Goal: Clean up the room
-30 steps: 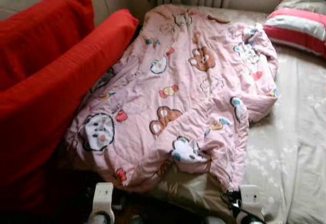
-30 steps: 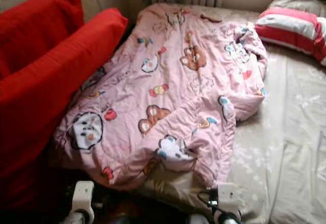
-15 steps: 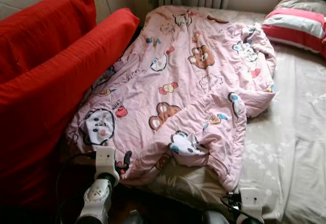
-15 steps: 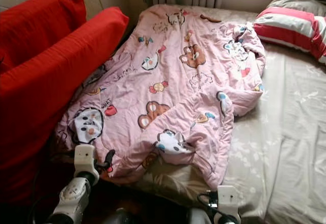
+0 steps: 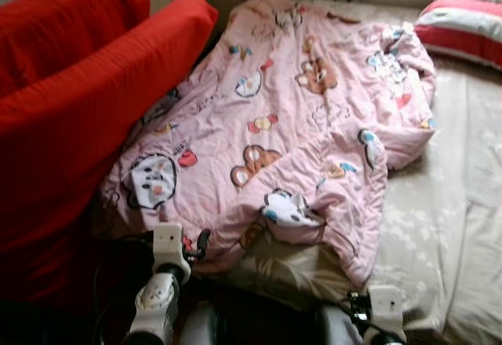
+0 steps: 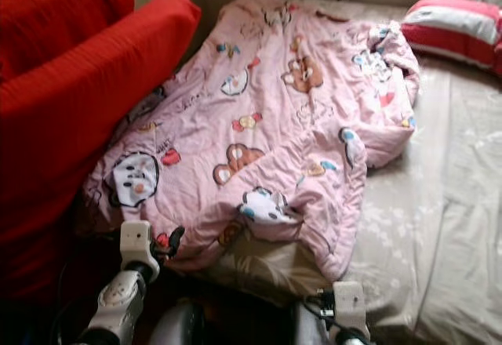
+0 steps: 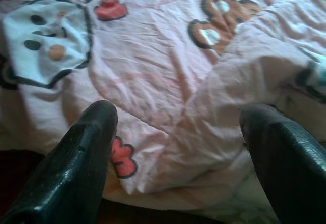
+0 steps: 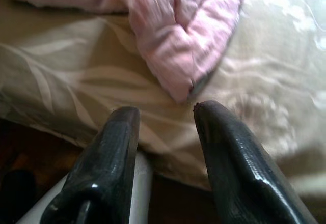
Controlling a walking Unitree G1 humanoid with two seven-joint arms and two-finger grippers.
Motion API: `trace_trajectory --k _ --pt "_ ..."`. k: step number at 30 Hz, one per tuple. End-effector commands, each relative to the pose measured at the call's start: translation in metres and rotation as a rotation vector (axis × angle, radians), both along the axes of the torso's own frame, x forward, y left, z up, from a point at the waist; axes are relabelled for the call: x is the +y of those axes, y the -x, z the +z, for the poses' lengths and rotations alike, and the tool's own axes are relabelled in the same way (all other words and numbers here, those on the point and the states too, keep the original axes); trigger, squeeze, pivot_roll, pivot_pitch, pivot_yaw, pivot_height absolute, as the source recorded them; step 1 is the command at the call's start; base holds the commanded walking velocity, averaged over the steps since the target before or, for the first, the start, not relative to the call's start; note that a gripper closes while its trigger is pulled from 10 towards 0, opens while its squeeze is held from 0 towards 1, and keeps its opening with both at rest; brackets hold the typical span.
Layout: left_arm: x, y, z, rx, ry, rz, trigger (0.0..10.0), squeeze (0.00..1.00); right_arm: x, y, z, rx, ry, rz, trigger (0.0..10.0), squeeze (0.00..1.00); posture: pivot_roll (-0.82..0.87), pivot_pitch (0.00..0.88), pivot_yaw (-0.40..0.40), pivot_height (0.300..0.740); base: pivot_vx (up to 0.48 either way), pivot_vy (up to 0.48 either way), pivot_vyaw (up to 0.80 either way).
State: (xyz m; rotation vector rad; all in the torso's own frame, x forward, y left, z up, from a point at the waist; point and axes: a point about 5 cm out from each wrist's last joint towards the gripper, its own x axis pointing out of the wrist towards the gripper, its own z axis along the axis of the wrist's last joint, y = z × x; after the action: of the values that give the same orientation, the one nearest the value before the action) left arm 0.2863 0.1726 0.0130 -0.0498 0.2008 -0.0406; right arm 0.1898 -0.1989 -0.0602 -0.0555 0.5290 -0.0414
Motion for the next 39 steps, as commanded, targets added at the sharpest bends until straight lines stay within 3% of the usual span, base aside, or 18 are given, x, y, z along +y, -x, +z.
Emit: trace_trajectory --k 1,2,4,6,9,32,39 --pt "0.001 0.0 0.0 0.0 -0.005 0.002 10.0 0.0 0.002 0.007 -0.005 0.03 -0.006 0.01 10.0 0.0 -0.08 0.199 0.083 0.639 0.0 0.0 0.0" --pt "0.001 0.0 0.0 0.0 -0.009 0.007 10.0 0.0 0.003 0.007 -0.005 0.03 -0.007 0.013 10.0 0.0 -0.08 0.199 0.083 0.639 0.0 0.0 0.0" --pt "0.002 0.0 0.0 0.0 -0.007 0.011 10.0 0.0 0.014 -0.043 0.025 -0.128 -0.001 0.046 10.0 0.0 -0.08 0.202 0.083 0.639 0.0 0.0 0.0" --pt "0.002 0.0 0.0 0.001 -0.003 0.01 10.0 0.0 0.023 -0.078 0.051 -0.235 0.002 0.068 10.0 0.0 -0.08 0.206 0.083 0.639 0.0 0.0 0.0" --pt "0.002 0.0 0.001 -0.001 0.002 0.007 10.0 0.0 0.025 -0.089 0.06 -0.256 0.002 0.079 10.0 0.0 -0.07 0.208 0.083 0.639 0.0 0.0 0.0" --pt "-0.001 -0.004 0.004 -0.01 0.017 -0.001 10.0 0.0 0.023 -0.092 0.061 -0.237 0.004 0.034 10.0 0.0 -0.07 0.217 0.08 0.639 0.0 0.0 0.0" --pt "-0.001 -0.003 0.003 -0.005 0.017 0.0 10.0 0.0 0.024 -0.092 0.059 -0.226 -0.002 0.03 10.0 0.0 -0.07 0.214 0.08 0.612 0.036 0.0 0.0"
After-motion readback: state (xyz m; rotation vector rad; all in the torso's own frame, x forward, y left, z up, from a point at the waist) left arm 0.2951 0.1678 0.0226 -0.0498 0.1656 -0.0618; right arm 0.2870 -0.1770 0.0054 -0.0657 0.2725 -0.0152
